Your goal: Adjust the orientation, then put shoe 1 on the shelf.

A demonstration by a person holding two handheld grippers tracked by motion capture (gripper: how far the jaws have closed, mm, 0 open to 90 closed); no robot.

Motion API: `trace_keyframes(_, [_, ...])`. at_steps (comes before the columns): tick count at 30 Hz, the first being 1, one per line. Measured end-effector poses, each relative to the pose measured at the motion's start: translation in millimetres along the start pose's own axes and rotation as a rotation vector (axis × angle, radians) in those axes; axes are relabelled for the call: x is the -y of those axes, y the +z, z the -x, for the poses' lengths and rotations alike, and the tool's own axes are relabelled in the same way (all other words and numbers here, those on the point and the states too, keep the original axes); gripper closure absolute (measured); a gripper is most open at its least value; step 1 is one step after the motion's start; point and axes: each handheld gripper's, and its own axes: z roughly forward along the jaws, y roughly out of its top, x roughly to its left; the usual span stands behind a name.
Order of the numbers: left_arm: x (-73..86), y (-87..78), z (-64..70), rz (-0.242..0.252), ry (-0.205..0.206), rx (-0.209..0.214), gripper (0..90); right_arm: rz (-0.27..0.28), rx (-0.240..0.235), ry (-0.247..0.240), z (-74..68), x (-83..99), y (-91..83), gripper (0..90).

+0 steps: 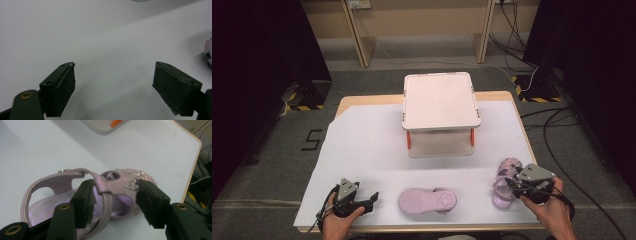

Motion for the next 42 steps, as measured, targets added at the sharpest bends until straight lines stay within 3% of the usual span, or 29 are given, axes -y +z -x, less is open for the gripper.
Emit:
trace_keyframes(3, [0.0, 0.4, -0.2, -0.001, 0.0, 0.0, 17.7, 0.005, 0.008, -0.026, -4.2, -2.8, 1.1, 53.2])
trace_keyframes(8, [-0.4, 1.1, -0.3, 0.0, -0.003, -0.002, 17.7, -0.053, 0.057, -0.084, -9.5, -2.3, 10.5, 56.9])
trace_keyframes(9, [-0.6, 1.0, -0.6, 0.001, -0.004, -0.003, 17.7, -0.064, 0.085, -0.096, -8.1, -0.2, 12.1, 60.2])
trace_keyframes(15, [-0.6, 0.9, -1.3, 0.005, -0.012, -0.006, 17.7, -0.04, 0.076, -0.082, -2.4, 4.9, 9.1, 68.9])
trace_keyframes(21, [-0.4, -1.3, -1.1, 0.012, -0.012, -0.005, 17.8, -0.032, 0.077, -0.098, 0.8, 7.7, 4.7, 78.2])
trace_keyframes(27, [-0.7, -0.5, -1.8, 0.008, -0.01, -0.006, 17.8, -0.02, 0.092, -0.124, 2.5, 7.4, 2.2, 81.7])
trace_keyframes(32, [-0.5, -0.4, -2.1, 0.007, -0.014, -0.009, 17.8, 0.051, 0.095, -0.117, 2.7, 4.3, -4.5, 82.4])
trace_keyframes(35, [-1.0, -0.6, -2.4, 0.011, -0.013, -0.009, 17.8, 0.094, 0.101, -0.143, 0.5, -3.3, -7.4, 82.5])
trace_keyframes(42, [-0.2, -2.7, -1.5, 0.013, -0.002, -0.009, 18.0, 0.167, 0.054, -0.205, -8.7, -31.4, 0.3, 82.5])
